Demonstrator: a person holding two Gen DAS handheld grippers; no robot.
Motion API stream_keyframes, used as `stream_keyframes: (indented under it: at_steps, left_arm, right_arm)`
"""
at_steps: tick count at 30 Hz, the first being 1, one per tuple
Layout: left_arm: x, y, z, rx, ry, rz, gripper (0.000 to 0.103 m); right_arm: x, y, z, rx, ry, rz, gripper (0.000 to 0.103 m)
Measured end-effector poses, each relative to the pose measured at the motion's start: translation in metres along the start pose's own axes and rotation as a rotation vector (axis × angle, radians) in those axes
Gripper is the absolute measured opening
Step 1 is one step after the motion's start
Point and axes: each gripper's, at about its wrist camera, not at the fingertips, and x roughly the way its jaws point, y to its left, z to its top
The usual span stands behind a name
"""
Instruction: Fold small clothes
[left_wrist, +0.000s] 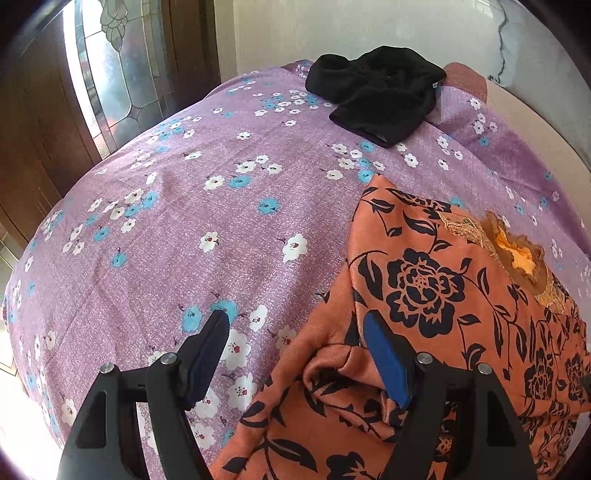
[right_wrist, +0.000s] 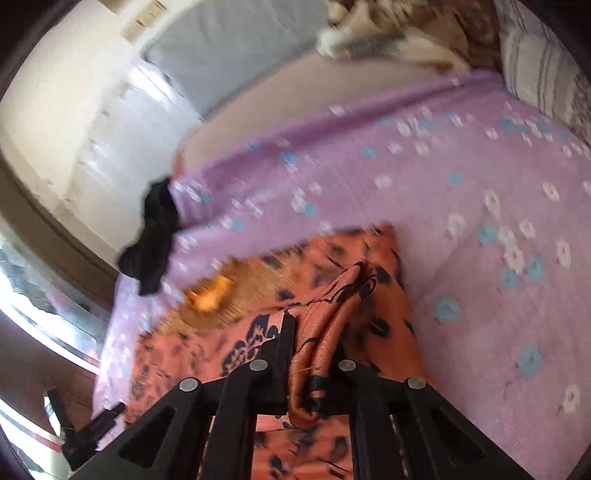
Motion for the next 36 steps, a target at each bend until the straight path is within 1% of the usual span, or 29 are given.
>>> stream_keyframes:
  at_steps: [1, 2, 3, 5, 7, 8, 9, 10, 11, 13, 14, 15, 16, 17, 18, 20, 22, 23, 24, 25, 26, 27, 28, 29, 30, 31, 32, 33, 36]
  left_arm:
    - [0.000, -0.003, 0.000, 0.015, -0.004, 0.004, 0.076]
    - [-0.001, -0.005, 0.000, 0.026, -0.011, 0.002, 0.076]
    - [-0.004, -0.008, 0.000, 0.036, -0.024, -0.007, 0.076]
    - [-0.010, -0.014, 0.000, 0.060, -0.058, -0.026, 0.076]
    - [-0.017, -0.024, 0.000, 0.104, -0.096, -0.031, 0.076]
    - [-0.020, -0.030, -0.001, 0.132, -0.109, -0.035, 0.078]
    - [-0.020, -0.037, -0.002, 0.158, -0.115, -0.042, 0.081]
    - [-0.020, -0.042, -0.003, 0.176, -0.114, -0.049, 0.081]
    - [-0.019, -0.047, -0.005, 0.192, -0.109, -0.056, 0.082]
    - [-0.011, -0.059, -0.009, 0.244, -0.081, -0.060, 0.082]
    - [-0.005, -0.065, -0.012, 0.280, -0.056, -0.051, 0.082]
    - [0.003, -0.071, -0.016, 0.314, -0.024, -0.033, 0.082]
    - [0.010, -0.074, -0.019, 0.336, 0.006, -0.015, 0.082]
    - [0.012, -0.075, -0.021, 0.341, 0.012, -0.010, 0.082]
    - [0.010, -0.074, -0.020, 0.334, 0.004, -0.014, 0.083]
    - [0.002, -0.069, -0.014, 0.301, -0.011, -0.049, 0.083]
    - [-0.010, -0.065, -0.010, 0.263, -0.066, -0.105, 0.083]
    - [-0.013, -0.066, -0.011, 0.261, -0.079, -0.114, 0.083]
    - [-0.014, -0.069, -0.012, 0.272, -0.076, -0.120, 0.085]
    - [-0.011, -0.074, -0.015, 0.293, -0.056, -0.128, 0.086]
    - [-0.004, -0.080, -0.020, 0.329, -0.013, -0.135, 0.087]
    - [0.005, -0.087, -0.026, 0.371, 0.040, -0.130, 0.087]
    - [0.011, -0.091, -0.030, 0.400, 0.058, -0.107, 0.087]
    - [0.008, -0.092, -0.032, 0.408, 0.021, -0.098, 0.088]
    - [0.005, -0.094, -0.031, 0.419, 0.010, -0.088, 0.088]
    - [0.002, -0.095, -0.030, 0.428, 0.013, -0.091, 0.088]
    - [-0.001, -0.094, -0.030, 0.422, 0.008, -0.115, 0.088]
    - [-0.004, -0.092, -0.029, 0.405, -0.001, -0.142, 0.088]
    - [-0.012, -0.089, -0.026, 0.364, -0.036, -0.180, 0.088]
  right_arm:
    - [0.009, -0.010, -0.001, 0.043, 0.065, -0.023, 0.011]
    - [0.011, -0.017, -0.001, 0.095, 0.084, 0.004, 0.012]
    - [0.005, -0.021, 0.001, 0.138, 0.074, 0.021, 0.012]
    - [-0.010, -0.019, 0.006, 0.135, 0.022, 0.010, 0.013]
    - [-0.027, -0.012, 0.009, 0.083, -0.075, -0.062, 0.013]
    - [-0.034, -0.009, 0.009, 0.064, -0.124, -0.092, 0.013]
    - [-0.038, -0.007, 0.008, 0.048, -0.164, -0.085, 0.014]
    - [-0.039, -0.003, 0.008, 0.026, -0.186, -0.043, 0.014]
    - [-0.037, 0.003, 0.008, 0.003, -0.180, 0.006, 0.014]
    - [-0.026, 0.014, 0.008, -0.036, -0.134, 0.082, 0.014]
    - [-0.014, 0.018, 0.006, -0.044, -0.088, 0.098, 0.014]
    - [0.004, 0.019, 0.004, -0.044, -0.007, 0.081, 0.014]
    - [0.022, 0.016, -0.001, -0.028, 0.089, 0.035, 0.014]
    - [0.033, 0.010, -0.007, 0.007, 0.128, 0.029, 0.012]
    - [0.030, 0.007, -0.008, 0.036, 0.086, 0.051, 0.012]
    - [0.021, 0.015, -0.006, 0.011, 0.072, 0.059, 0.014]
    - [0.012, 0.028, -0.007, -0.044, 0.035, 0.132, 0.014]
    - [0.012, 0.035, -0.011, -0.062, 0.035, 0.165, 0.014]
    - [0.015, 0.044, -0.015, -0.084, 0.059, 0.199, 0.014]
    - [0.022, 0.054, -0.021, -0.110, 0.105, 0.241, 0.014]
    - [0.031, 0.064, -0.029, -0.133, 0.163, 0.277, 0.014]
    - [0.042, 0.073, -0.037, -0.158, 0.228, 0.282, 0.014]
    - [0.050, 0.080, -0.046, -0.186, 0.266, 0.260, 0.014]
    - [0.048, 0.084, -0.051, -0.218, 0.244, 0.241, 0.015]
    - [0.044, 0.089, -0.053, -0.251, 0.222, 0.228, 0.015]
    - [0.041, 0.092, -0.052, -0.272, 0.222, 0.221, 0.015]
    - [0.037, 0.091, -0.048, -0.267, 0.215, 0.218, 0.015]
    - [0.033, 0.087, -0.044, -0.240, 0.184, 0.210, 0.015]
    - [0.021, 0.054, -0.018, -0.110, 0.062, 0.154, 0.015]
